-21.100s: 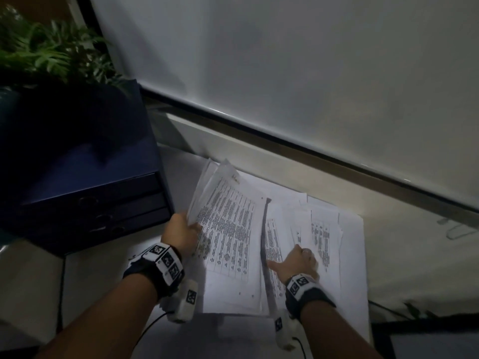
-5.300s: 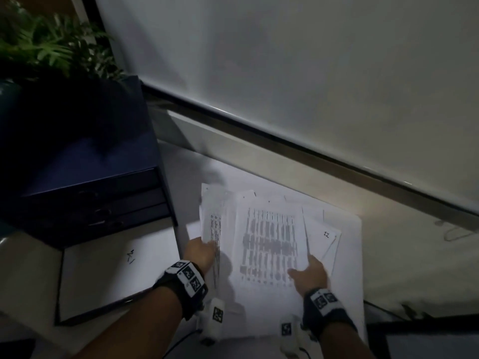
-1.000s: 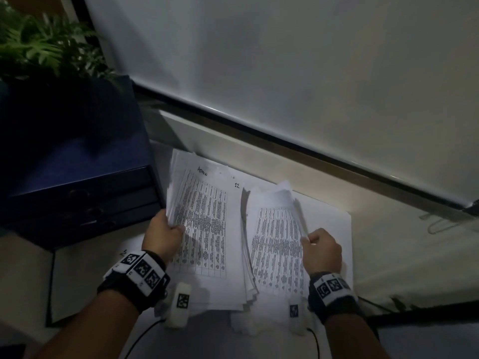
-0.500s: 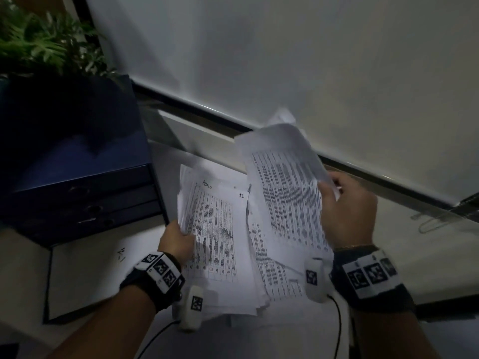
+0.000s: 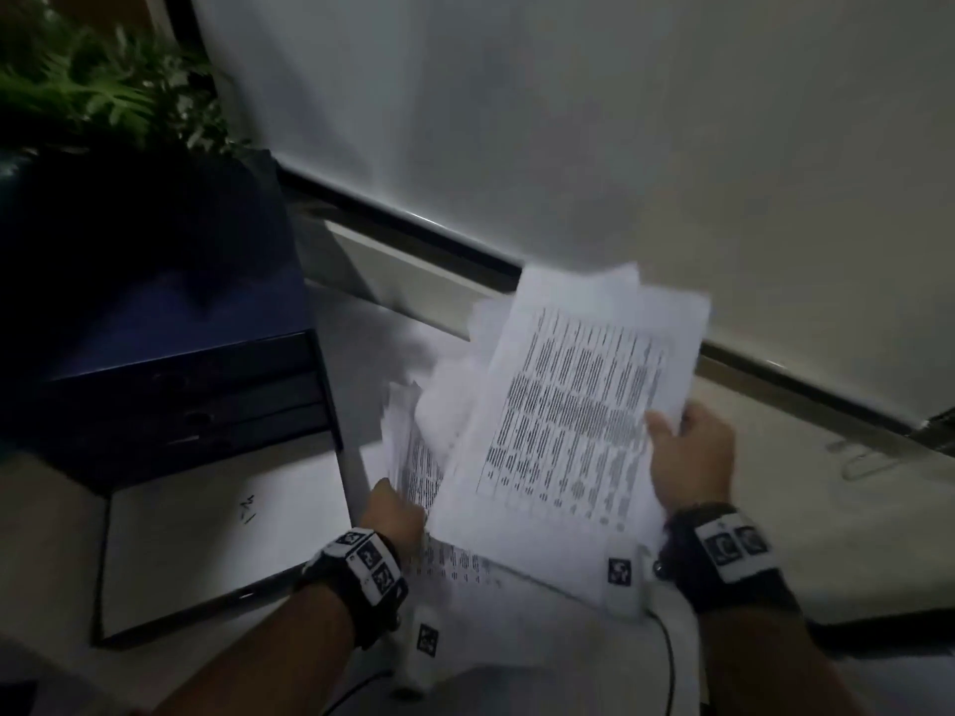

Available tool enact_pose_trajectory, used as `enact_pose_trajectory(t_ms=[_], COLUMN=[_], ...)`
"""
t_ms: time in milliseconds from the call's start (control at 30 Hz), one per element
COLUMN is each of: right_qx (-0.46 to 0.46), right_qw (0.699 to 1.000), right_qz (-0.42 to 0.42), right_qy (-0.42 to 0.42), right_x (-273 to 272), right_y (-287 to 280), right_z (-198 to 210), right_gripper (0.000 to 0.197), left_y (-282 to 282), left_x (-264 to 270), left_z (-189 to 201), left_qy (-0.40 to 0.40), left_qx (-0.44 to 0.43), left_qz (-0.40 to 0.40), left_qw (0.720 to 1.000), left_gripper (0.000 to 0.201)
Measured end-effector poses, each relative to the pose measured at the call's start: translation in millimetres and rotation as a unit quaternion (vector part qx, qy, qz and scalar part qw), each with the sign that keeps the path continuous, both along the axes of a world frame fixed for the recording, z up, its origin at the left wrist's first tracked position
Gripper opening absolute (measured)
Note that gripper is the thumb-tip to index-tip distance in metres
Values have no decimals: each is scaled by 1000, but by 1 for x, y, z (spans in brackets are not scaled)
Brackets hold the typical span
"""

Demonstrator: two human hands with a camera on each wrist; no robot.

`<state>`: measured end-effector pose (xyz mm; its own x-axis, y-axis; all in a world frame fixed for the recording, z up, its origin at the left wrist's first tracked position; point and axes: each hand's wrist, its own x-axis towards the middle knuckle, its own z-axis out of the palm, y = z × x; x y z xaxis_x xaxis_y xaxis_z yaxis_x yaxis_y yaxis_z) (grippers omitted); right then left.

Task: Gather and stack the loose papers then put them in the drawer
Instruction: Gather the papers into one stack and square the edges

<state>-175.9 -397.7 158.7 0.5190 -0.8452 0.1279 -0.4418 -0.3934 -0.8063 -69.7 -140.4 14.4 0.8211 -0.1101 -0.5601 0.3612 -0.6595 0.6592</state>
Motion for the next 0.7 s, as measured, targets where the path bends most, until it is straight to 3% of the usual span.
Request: enact_pose_trajectory(t_ms=[167, 333, 567, 700], right_qx=[142, 167, 200, 128], right_qw=[983, 970, 937, 966], right_qz=[-10, -7, 122, 128], right_qy=[113, 179, 257, 187], right_x=[-19, -26, -27, -20], right_y=[6, 6, 13, 16], right_z=[-93, -128, -134, -91], right_gripper=[28, 35, 61, 50], left_y=[2, -1, -1, 0], left_x=[-1, -2, -3, -1], left_z=[-5, -2, -1, 4], left_qy=[-2, -18, -10, -3], left_qx=[25, 13, 9, 3], left_qz=[-10, -4, 6, -7], left_qw=[1000, 1000, 1000, 1000], left_gripper=[17, 14, 20, 17])
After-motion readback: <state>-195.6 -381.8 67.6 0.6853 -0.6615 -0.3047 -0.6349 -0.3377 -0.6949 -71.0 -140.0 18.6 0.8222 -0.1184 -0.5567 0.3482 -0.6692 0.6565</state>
